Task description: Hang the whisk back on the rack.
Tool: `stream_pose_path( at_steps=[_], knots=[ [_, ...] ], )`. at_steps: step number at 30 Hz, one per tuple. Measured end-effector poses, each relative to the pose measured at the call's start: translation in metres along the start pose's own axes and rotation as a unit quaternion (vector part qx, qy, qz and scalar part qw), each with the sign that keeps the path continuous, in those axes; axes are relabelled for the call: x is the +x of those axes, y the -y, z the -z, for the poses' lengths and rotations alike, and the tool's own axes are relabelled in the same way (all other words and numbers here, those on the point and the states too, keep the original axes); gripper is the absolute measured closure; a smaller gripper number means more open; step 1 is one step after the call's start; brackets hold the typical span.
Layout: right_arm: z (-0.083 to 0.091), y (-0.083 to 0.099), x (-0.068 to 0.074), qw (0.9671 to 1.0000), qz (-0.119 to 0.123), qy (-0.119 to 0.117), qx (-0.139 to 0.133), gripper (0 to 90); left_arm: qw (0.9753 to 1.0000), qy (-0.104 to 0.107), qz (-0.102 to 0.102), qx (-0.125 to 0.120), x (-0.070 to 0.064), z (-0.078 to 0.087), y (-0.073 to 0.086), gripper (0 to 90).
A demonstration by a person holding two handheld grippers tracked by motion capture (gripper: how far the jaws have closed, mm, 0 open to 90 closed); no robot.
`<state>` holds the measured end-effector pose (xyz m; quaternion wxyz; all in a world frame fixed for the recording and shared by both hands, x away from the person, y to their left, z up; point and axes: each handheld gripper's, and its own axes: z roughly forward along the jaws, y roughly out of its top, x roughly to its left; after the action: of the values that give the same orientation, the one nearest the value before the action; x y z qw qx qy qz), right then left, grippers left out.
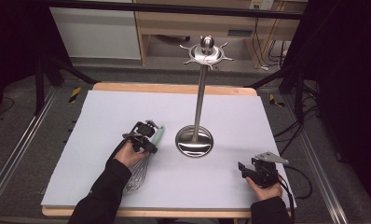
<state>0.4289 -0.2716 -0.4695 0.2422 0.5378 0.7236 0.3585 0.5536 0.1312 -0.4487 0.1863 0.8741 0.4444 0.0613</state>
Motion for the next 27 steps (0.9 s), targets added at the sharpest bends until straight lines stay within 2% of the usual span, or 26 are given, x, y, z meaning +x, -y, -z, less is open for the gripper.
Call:
stream_pose_path(
  at_steps=[3, 7, 11, 17, 27],
  knots=[
    [0.000, 0.000, 0.000, 1.0000, 0.000, 0.000, 0.000, 40.7, 1.0000, 0.003, 0.009, -0.001, 0.001, 0.000, 0.000, 62.7],
    [0.000, 0.001, 0.000, 1.0000, 0.000, 0.000, 0.003, 40.6, 1.0000, -0.005, 0.007, 0.000, -0.001, 0.000, 0.000, 63.4],
    [0.000, 0.001, 0.000, 1.0000, -0.001, 0.001, 0.002, 40.6, 0.9999, -0.007, 0.014, 0.003, -0.001, 0.000, -0.001, 64.4],
    [0.000, 0.001, -0.001, 1.0000, -0.003, 0.001, 0.002, 40.6, 0.9998, 0.000, 0.020, 0.001, 0.002, 0.002, -0.002, 66.8],
    [0.001, 0.001, -0.002, 1.0000, -0.007, 0.001, 0.000, 40.5, 0.9998, 0.003, 0.002, -0.017, 0.000, 0.016, 0.003, 68.3]
  ],
)
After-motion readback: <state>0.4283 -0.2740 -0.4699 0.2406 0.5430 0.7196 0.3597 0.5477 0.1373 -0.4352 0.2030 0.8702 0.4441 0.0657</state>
